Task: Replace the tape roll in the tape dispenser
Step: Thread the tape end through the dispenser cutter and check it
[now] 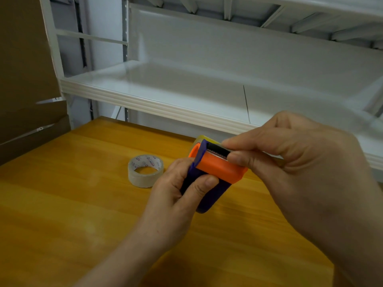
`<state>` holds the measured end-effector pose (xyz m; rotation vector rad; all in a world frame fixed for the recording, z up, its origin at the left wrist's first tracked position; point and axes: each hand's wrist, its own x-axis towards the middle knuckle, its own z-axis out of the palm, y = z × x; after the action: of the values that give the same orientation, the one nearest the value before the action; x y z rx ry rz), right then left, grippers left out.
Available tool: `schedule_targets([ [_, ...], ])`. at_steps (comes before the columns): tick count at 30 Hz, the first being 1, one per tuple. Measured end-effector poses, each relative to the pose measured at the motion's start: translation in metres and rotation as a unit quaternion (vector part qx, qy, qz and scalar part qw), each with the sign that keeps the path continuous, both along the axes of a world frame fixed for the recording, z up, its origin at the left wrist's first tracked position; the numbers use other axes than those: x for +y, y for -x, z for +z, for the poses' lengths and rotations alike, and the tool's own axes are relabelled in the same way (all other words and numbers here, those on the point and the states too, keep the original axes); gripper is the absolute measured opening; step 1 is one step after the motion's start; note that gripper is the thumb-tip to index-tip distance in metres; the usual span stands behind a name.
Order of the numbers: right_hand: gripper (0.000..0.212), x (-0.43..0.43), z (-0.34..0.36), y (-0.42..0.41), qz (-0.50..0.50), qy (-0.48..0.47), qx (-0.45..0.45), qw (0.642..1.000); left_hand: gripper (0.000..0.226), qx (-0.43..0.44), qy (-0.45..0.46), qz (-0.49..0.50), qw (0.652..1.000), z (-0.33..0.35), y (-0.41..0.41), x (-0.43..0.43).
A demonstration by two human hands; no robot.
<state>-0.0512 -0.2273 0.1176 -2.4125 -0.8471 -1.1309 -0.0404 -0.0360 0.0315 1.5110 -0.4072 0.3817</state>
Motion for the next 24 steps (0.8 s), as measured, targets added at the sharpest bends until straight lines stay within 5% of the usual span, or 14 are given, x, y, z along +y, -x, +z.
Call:
schedule_targets([
  [12, 0.023, 0.036, 0.018, -0.001, -0.029, 0.104, -0.076, 0.991, 0.037, 0.046, 0.047, 0.019, 0.998, 0.002, 0.001, 0.001],
  [24, 0.033, 0.048, 0.004, -0.009, -0.050, 0.072, -0.068, 0.994, 0.041, 0.055, 0.037, 0.064, 0.996, 0.000, -0.001, 0.000],
])
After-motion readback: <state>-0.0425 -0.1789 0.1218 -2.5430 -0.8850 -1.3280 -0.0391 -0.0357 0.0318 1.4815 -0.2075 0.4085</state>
